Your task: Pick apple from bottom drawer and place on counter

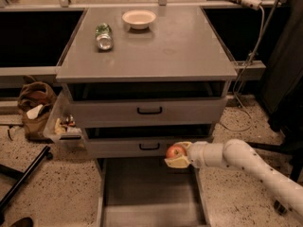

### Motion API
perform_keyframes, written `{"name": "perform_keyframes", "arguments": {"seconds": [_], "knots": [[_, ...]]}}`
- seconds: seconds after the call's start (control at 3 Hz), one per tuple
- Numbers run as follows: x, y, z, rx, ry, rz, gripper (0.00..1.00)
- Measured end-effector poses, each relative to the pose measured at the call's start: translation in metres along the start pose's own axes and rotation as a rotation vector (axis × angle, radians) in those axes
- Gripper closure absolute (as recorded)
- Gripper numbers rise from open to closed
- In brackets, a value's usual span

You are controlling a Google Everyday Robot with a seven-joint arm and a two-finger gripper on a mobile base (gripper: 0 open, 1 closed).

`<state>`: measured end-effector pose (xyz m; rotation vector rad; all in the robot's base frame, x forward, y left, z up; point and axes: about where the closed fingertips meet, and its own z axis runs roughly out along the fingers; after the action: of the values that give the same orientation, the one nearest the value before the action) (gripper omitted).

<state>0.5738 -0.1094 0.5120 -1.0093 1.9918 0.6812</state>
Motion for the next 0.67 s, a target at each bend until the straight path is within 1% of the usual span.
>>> {"name": "perform_keyframes", "arguments": {"seconds": [0.33,0.67], "knots": [[-0.043,-0.001,-0.056,0.048,-0.044,-0.058,1.00],[-0.108,-0.017,-0.083,0.074,-0.019,-0.137,1.00]]}}
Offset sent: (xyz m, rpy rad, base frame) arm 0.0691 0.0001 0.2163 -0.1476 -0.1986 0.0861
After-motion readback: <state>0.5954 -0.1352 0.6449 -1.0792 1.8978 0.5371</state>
